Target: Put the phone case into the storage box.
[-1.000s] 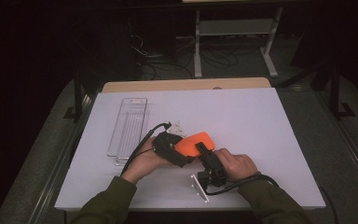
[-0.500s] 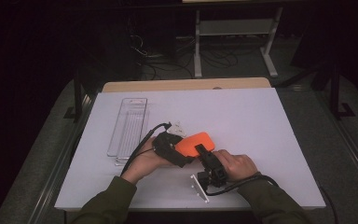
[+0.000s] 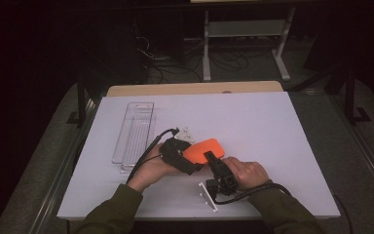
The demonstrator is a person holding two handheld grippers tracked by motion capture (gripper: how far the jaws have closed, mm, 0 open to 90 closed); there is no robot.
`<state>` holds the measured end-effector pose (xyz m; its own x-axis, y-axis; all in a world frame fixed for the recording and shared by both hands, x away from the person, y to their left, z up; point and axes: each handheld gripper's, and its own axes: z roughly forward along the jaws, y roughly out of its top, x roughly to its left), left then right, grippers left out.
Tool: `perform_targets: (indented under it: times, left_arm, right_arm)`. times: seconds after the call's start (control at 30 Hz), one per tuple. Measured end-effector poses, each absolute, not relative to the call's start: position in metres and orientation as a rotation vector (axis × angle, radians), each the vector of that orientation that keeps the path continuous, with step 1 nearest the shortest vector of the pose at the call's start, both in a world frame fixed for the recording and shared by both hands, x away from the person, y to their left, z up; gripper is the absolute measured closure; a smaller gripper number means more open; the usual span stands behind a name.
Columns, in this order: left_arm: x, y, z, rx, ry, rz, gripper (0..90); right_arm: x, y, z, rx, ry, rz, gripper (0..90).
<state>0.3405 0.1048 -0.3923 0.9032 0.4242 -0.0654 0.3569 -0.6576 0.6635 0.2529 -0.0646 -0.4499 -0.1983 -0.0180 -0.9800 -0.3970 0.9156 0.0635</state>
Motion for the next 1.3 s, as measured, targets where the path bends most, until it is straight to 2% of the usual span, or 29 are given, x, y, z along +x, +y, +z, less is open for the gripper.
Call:
perform_targets:
  times: [0.4, 1.2, 1.3]
  left_arm:
    - [0.3416, 0.1057, -0.3912, 2.324, 0.569, 0.088, 14.4]
    - [0.3417, 0.1067, -0.3924, 2.271, 0.578, 0.060, 13.4]
    - [0.3414, 0.1068, -0.3921, 2.265, 0.572, 0.048, 10.4]
  right_arm:
    - [0.2520, -0.0646, -0.4476, -0.292, 1.734, 0.359, 78.9]
    - [0.2510, -0.0682, -0.4445, -0.284, 1.692, 0.397, 80.0]
    - [0.2515, -0.0686, -0.4442, -0.277, 1.698, 0.399, 80.0]
